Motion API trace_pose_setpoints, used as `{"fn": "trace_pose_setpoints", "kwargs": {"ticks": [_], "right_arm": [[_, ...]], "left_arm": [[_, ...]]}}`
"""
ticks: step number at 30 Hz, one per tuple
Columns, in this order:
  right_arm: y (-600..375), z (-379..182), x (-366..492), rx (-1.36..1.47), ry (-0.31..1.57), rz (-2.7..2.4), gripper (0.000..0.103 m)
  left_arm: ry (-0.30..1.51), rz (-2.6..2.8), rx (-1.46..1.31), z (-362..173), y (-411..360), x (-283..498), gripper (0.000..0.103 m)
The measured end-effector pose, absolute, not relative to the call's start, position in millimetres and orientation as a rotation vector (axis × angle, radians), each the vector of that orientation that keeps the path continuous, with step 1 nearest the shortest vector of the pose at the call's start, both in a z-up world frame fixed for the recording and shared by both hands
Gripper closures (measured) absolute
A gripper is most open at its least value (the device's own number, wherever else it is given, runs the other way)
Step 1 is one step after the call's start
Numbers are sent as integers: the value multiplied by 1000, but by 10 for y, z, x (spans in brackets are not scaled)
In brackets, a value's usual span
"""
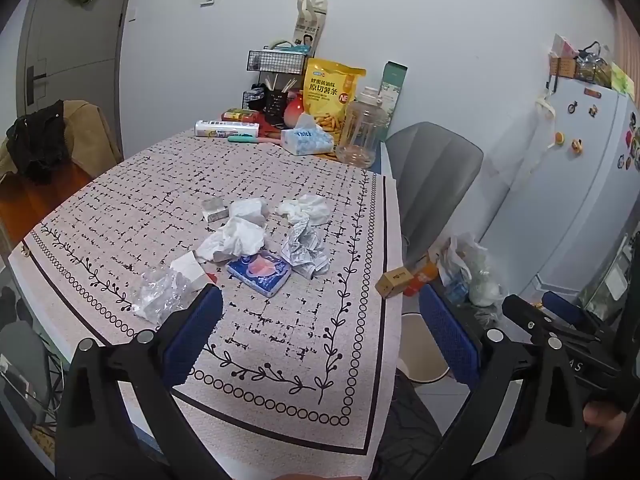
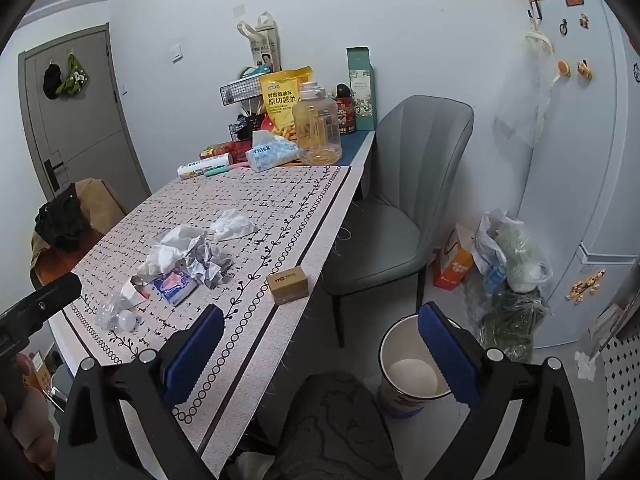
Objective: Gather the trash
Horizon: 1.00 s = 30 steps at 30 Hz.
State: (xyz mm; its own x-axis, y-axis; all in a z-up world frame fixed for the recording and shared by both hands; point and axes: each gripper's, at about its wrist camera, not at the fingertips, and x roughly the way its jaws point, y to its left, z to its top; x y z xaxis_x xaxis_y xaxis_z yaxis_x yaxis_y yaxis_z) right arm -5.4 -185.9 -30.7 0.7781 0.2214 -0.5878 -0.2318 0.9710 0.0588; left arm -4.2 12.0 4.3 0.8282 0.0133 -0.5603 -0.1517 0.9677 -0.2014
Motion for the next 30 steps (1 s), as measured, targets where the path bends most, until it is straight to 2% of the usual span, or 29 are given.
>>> {"fn": "trace_pose_setpoints", "kwargs": {"ticks": [30], "right_arm": [[-1774, -263, -73, -31, 636, 265, 8]], "left_arm": [[568, 93, -247, 49, 159, -96, 6]]}}
